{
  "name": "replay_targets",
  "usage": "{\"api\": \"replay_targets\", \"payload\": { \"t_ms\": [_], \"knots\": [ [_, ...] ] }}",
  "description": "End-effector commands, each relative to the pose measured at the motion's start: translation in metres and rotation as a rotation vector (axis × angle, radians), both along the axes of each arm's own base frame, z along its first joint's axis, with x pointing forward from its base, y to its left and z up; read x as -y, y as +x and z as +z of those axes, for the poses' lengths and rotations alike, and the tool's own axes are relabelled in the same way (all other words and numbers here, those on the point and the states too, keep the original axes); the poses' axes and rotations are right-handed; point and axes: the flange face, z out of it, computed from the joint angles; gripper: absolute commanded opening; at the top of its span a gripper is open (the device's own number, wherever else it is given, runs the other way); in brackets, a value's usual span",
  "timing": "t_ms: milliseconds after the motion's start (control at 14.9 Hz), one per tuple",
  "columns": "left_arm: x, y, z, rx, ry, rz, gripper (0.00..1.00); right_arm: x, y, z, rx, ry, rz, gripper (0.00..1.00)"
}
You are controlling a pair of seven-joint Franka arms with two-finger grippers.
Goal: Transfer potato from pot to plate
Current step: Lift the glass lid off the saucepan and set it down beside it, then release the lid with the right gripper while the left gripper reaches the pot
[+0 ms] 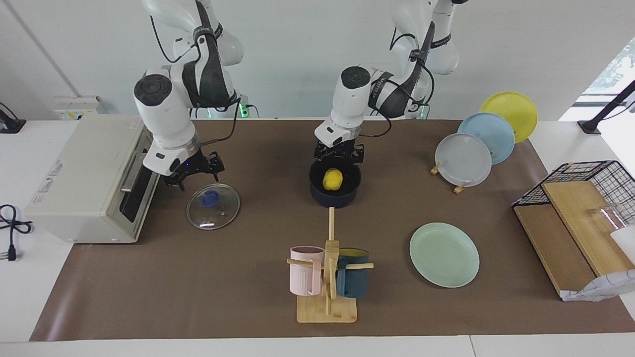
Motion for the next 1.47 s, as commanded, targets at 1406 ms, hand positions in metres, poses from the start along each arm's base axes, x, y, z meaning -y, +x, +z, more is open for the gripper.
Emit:
{"api": "replay_targets", "payload": {
  "t_ms": [1406],
  "knots": [
    [-0.003, 0.002, -0.058, -0.014, 0.02, -0.035, 1.0, 0.061, -0.015, 0.103, -0.035, 0.003, -0.31, 1.0]
  ]
}}
